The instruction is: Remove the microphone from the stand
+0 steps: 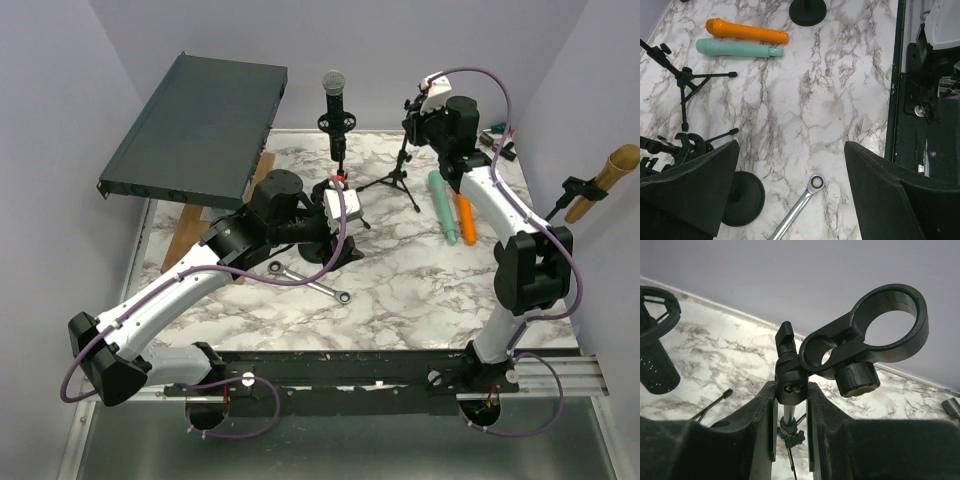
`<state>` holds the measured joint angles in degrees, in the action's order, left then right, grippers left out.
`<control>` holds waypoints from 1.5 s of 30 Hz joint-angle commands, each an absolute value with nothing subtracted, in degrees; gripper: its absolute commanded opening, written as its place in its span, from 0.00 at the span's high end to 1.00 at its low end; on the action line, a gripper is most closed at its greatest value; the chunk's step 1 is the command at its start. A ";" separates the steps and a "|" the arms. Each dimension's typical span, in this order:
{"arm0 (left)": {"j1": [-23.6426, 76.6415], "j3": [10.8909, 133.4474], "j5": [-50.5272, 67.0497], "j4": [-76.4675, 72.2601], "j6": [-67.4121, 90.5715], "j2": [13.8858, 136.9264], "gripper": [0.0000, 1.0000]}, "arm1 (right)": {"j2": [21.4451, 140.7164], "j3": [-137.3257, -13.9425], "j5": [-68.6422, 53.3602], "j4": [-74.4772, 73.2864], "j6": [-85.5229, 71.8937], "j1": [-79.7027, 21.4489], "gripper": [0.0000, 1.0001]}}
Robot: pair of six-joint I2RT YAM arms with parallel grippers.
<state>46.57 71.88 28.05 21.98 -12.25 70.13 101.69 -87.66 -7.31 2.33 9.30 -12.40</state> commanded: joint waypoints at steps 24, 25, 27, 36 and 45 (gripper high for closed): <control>44.84 69.17 25.76 19.82 -12.66 66.36 0.11 | 106.26 -70.09 -9.42 8.70 5.10 -11.91 0.26; 44.74 69.17 25.55 19.86 -12.57 66.36 0.10 | 105.59 -70.26 -9.64 8.27 5.10 -11.83 0.21; 44.45 69.09 24.99 19.86 -12.27 66.11 0.10 | 103.53 -70.65 -10.31 7.37 5.01 -11.89 0.13; 42.63 70.58 19.85 21.36 -10.47 64.26 0.01 | 91.78 -70.38 -13.23 -0.68 4.65 -11.82 0.00; 35.46 70.41 20.52 20.28 -3.53 60.12 0.02 | 76.16 -70.66 -15.74 -10.73 6.44 -11.86 0.00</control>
